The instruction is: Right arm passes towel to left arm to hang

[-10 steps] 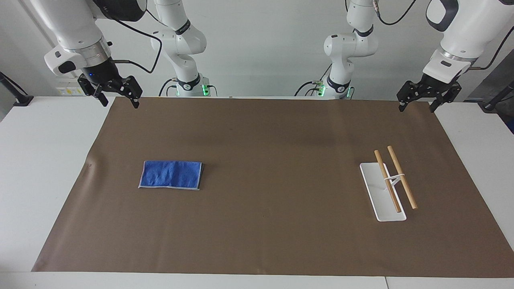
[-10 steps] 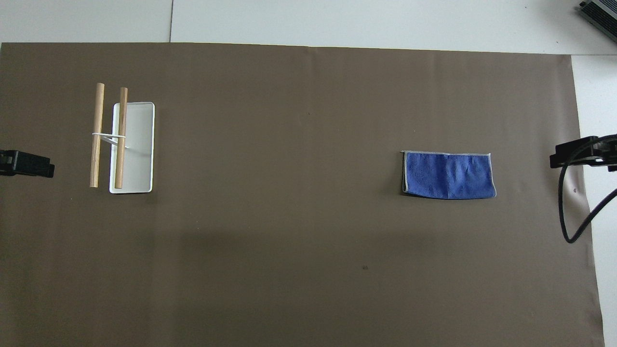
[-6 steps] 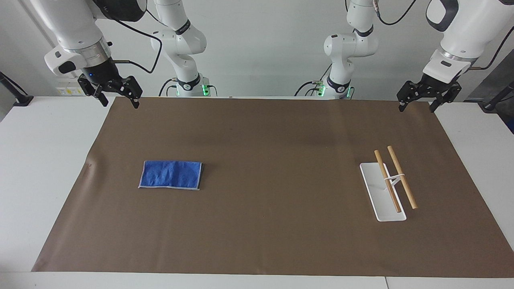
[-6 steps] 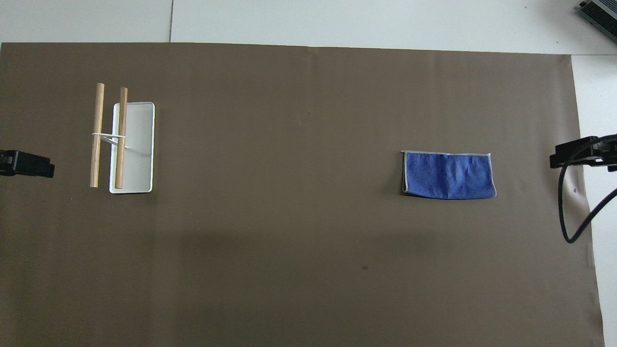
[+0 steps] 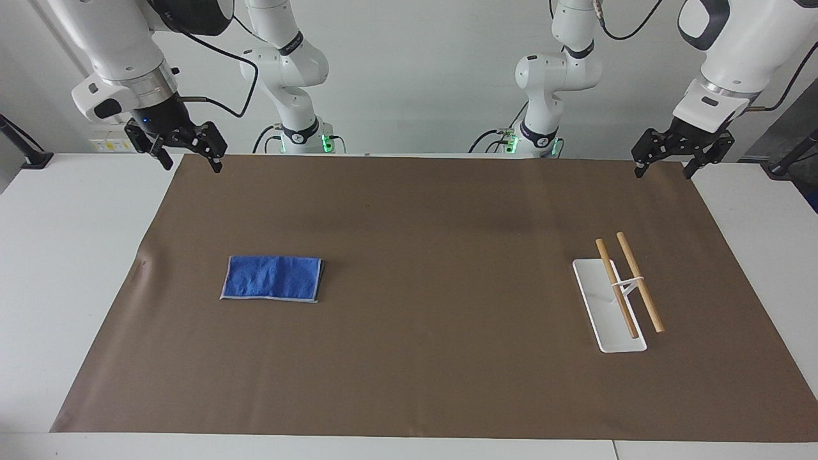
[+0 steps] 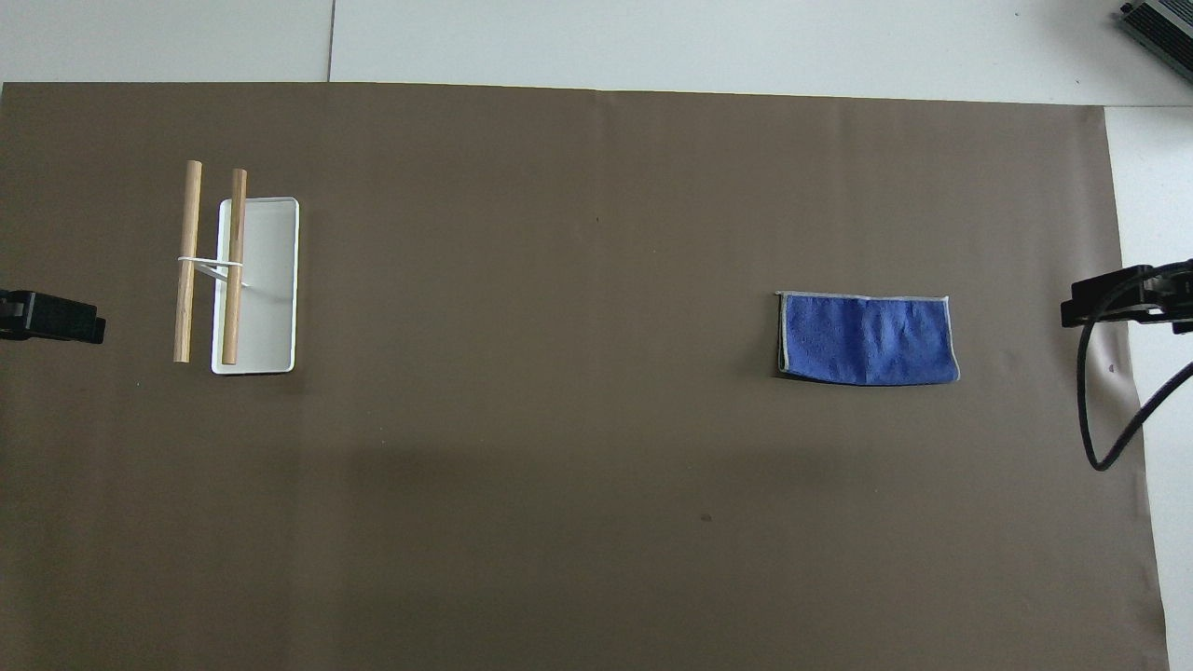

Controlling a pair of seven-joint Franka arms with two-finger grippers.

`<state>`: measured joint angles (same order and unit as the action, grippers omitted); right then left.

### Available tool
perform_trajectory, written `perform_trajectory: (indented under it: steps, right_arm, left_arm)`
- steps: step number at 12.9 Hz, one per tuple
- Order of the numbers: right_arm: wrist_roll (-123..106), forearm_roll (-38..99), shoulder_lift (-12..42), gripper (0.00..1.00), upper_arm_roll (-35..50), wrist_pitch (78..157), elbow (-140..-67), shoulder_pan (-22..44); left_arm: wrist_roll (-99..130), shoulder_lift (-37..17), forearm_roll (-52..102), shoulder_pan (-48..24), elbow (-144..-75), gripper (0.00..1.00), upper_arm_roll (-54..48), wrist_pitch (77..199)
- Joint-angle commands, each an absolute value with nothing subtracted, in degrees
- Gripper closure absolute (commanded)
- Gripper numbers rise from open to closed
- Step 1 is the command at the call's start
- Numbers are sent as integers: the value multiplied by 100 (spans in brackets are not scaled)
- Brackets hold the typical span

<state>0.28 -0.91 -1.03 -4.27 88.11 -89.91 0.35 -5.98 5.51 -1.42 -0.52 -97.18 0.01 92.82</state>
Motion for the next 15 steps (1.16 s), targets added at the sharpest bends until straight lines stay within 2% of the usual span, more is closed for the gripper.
perform_trajectory:
  steps: [1,7,10,12,15]
  right_arm:
    - [-9,-114,-237,0,-378,8921,-9184,-26]
    - [-17,-114,-325,0,-378,9034,-9386,-44]
    - [-35,-114,-562,0,-378,9876,-10158,9]
    - [-27,-106,-475,0,-369,10455,-10518,17]
    - [70,-105,-283,0,-369,11852,-11450,316]
  left_arm:
    - [-554,712,-79,-18,-9870,0,-9,9272]
    - [-554,712,-79,-18,-9870,0,-9,9264]
    - [-554,712,-79,-18,-9870,0,-9,9272]
    - [-554,712,-79,-18,-9870,0,-9,9272]
    - [-554,712,-79,-18,-9879,0,-9,9272]
